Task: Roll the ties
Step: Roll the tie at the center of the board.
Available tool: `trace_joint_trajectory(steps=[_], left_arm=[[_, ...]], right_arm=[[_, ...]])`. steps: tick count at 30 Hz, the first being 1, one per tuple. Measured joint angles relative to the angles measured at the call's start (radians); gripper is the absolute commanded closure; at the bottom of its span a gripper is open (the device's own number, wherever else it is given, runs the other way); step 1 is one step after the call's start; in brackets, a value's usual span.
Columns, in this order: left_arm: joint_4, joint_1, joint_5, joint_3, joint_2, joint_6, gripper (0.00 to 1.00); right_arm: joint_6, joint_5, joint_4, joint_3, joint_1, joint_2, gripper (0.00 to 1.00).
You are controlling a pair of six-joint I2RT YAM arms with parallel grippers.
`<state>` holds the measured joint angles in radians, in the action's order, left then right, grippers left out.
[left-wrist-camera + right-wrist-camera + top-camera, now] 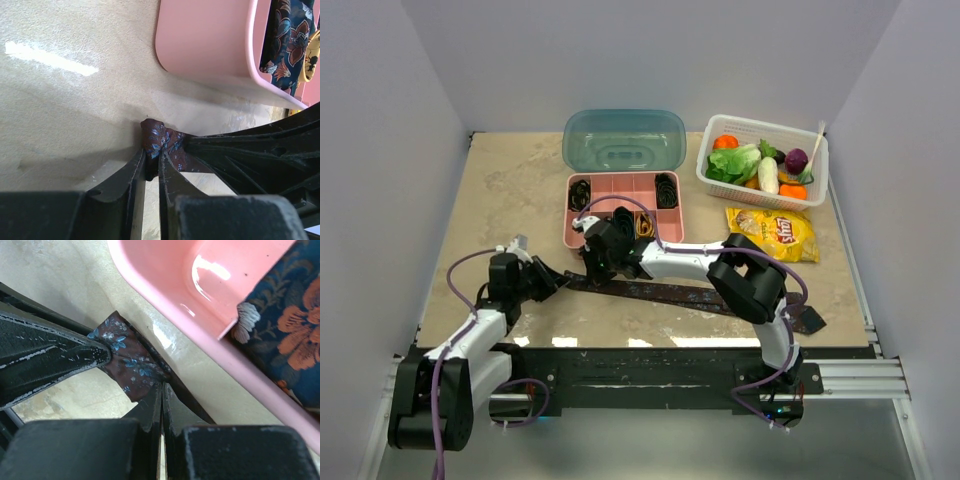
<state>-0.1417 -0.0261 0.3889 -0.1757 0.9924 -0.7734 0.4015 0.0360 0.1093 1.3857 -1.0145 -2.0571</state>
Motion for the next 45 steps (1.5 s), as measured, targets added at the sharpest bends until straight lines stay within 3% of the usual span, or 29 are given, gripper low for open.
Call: trace_joint_trajectory(steps=[31,45], left_arm=[[0.145,-0.052,-0.051,-0.087,-0.068,0.061,1.00],[0.191,-0.175,-0.116,-0.157,-0.058,0.088,1.00]], right_arm=[[-0.001,0.027,0.017,0.069,-0.032,-0.031,1.00],[0.000,0.006,0.029,0.069,-0.031,-0.037,1.00]])
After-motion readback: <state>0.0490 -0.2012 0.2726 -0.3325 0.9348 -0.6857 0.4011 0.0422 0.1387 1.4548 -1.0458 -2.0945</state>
